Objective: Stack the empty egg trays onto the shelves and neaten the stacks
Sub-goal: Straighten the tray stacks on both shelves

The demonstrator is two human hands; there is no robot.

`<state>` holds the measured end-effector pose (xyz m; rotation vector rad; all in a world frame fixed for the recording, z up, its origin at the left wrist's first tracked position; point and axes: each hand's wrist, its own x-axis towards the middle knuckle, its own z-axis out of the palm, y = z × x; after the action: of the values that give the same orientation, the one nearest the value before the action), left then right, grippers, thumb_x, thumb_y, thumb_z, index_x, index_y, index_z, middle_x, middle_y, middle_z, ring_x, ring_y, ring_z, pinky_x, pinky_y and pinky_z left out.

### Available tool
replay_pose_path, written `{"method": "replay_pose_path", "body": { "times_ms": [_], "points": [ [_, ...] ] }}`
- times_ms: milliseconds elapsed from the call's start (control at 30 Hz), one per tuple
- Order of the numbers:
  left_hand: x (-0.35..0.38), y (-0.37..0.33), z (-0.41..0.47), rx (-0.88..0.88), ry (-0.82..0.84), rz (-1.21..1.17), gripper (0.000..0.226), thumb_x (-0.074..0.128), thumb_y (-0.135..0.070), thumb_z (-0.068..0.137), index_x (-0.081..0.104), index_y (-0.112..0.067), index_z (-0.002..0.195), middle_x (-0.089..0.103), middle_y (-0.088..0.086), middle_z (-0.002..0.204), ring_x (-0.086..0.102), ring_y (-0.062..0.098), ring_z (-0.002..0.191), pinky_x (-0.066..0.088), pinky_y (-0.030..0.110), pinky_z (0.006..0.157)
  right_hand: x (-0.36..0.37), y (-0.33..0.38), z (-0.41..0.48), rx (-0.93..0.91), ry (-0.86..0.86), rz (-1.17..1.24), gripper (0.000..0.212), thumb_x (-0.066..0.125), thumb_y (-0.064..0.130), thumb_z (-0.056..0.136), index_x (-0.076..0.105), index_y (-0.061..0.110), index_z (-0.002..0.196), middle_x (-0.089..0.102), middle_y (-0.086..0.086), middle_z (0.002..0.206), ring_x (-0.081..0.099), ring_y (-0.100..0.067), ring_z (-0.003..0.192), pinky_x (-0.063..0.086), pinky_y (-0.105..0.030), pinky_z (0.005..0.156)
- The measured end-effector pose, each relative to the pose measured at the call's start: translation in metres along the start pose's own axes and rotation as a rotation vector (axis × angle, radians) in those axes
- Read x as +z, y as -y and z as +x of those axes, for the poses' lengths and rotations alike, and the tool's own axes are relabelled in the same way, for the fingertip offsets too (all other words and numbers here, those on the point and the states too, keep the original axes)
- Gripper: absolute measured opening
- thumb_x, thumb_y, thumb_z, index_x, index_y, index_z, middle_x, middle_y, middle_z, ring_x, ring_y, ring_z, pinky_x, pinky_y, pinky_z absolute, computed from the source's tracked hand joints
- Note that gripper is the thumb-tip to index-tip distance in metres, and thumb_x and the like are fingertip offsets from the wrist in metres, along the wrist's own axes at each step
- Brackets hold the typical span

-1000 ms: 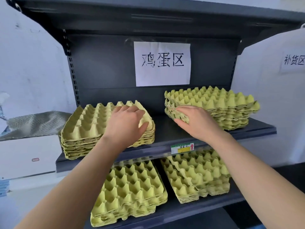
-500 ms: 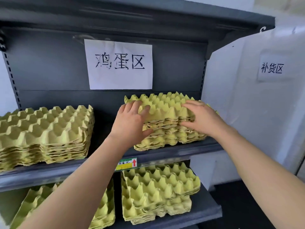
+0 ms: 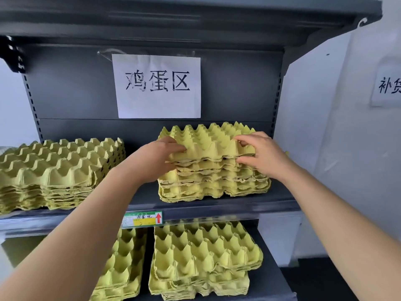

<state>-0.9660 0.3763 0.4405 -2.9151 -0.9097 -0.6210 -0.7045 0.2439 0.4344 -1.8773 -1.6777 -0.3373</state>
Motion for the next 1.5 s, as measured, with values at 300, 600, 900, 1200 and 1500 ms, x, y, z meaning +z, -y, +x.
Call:
{"method": "replay_pose_path", "body": {
  "times_ms": [300, 600, 900, 1200, 1500],
  "points": [
    [-0.01, -0.013, 0.005, 0.051, -0.256, 0.032, 0.049, 0.068, -0.018, 0.086, 0.055, -0.029, 0.133, 0.048, -0.006, 0.139, 0.059, 0.021, 0.11, 0.046, 0.037, 0.095, -0.025, 0.004, 0.004, -0.017, -0.115, 0.08, 0.058, 0.074, 0.024, 0.081, 0.051, 0.029, 0.134, 0.049, 0.014, 0.11, 0.04, -0.012, 0.125, 0.035, -0.036, 0.107],
    [0.024, -0.042, 0.017, 0.097, -0.165, 0.164, 0.049, 0.055, -0.033, 0.094, 0.042, -0.035, 0.141, 0.039, -0.008, 0.145, 0.054, 0.02, 0.115, 0.04, 0.034, 0.1, -0.022, -0.037, -0.017, 0.027, -0.03, 0.069, 0.061, 0.076, 0.02, 0.078, 0.052, 0.025, 0.134, 0.048, 0.012, 0.109, 0.046, -0.017, 0.122, 0.036, -0.04, 0.107],
    [0.045, -0.046, 0.01, 0.075, -0.129, 0.316, 0.076, 0.063, -0.053, 0.083, 0.027, -0.032, 0.147, 0.026, -0.001, 0.149, 0.044, 0.022, 0.128, 0.021, 0.039, 0.116, -0.005, -0.053, -0.032, 0.013, 0.009, 0.047, 0.064, 0.072, 0.032, 0.082, 0.045, 0.028, 0.139, 0.039, 0.006, 0.142, 0.037, -0.011, 0.129, 0.03, -0.031, 0.109],
    [0.036, -0.039, 0.013, 0.06, -0.064, 0.229, 0.071, 0.062, -0.048, 0.087, 0.025, -0.039, 0.148, 0.029, 0.001, 0.149, 0.037, 0.026, 0.133, 0.025, 0.035, 0.113, -0.007, -0.053, -0.03, 0.012, 0.012, -0.118, 0.063, 0.076, 0.032, 0.077, 0.051, 0.018, 0.134, 0.038, 0.006, 0.141, 0.038, -0.014, 0.128, 0.031, -0.025, 0.103],
    [0.028, -0.039, 0.012, 0.108, -0.175, 0.201, 0.064, 0.062, -0.031, 0.09, 0.033, -0.031, 0.147, 0.033, 0.006, 0.148, 0.036, 0.028, 0.133, 0.02, 0.036, 0.114, -0.012, -0.042, -0.022, 0.014, -0.02, -0.125, 0.063, 0.073, 0.035, 0.081, 0.05, 0.01, 0.133, 0.042, 0.001, 0.136, 0.033, -0.017, 0.127, 0.03, -0.031, 0.107]
  ]
}}
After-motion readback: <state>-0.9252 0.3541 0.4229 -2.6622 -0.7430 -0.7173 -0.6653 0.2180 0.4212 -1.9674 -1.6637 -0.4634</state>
